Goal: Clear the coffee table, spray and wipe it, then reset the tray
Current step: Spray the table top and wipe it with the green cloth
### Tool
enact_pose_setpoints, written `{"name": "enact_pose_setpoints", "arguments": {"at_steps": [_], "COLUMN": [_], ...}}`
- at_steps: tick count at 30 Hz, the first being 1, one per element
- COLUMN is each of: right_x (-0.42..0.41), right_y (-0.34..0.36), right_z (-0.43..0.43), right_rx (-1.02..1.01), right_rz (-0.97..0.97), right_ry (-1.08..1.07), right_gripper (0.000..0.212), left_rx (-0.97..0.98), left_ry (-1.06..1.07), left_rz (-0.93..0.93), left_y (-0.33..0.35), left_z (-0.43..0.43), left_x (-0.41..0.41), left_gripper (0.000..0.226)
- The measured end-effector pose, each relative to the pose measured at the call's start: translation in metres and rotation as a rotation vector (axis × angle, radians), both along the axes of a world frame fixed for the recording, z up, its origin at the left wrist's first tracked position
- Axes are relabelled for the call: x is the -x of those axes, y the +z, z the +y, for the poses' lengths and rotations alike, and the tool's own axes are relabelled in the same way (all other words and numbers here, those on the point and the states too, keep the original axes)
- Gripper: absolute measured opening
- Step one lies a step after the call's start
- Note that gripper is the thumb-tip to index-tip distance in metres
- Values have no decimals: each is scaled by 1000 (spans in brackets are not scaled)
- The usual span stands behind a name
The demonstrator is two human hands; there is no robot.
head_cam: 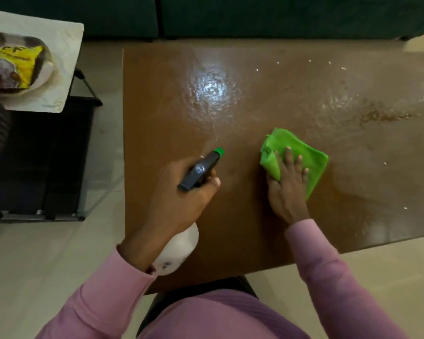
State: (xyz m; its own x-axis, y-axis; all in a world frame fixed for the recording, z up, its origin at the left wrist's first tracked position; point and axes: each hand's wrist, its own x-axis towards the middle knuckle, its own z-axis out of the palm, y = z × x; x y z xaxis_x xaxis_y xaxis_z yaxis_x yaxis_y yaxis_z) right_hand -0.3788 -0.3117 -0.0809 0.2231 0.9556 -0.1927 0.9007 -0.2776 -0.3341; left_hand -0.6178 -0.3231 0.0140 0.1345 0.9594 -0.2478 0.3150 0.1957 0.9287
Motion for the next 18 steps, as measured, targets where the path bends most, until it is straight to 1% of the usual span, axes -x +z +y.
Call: {"name": "enact_pose_setpoints", "arguments": {"at_steps": [3,5,8,12,15,17,18], "right_x": [67,86,61,24,43,73,88], "right_y": [2,-1,-4,-3,-1,1,0], "right_z": [-13,-26,-24,-1,17,21,19], "right_rx": [-7,-3,-19,-16,-5,1,5], "right_rz": [2,-46,-63,-50,-60,-68,-70], "right_ry": [317,434,433,351,365,464,524], "right_gripper": [78,79,81,86,86,82,80], "left_rx": [-93,-120,-89,-50,-47,-43,-46], "left_ry": [81,120,182,210,230,244,248], "left_rz": [-19,-24,-52,-36,-34,-58,-56], "left_y": [0,0,-4,-7,-9,-11,-11], "left_z": [13,21,29,31,37,41,43], "left_x": [6,7,11,14,15,15,15], "left_gripper": [7,8,6,13,15,9,9]}}
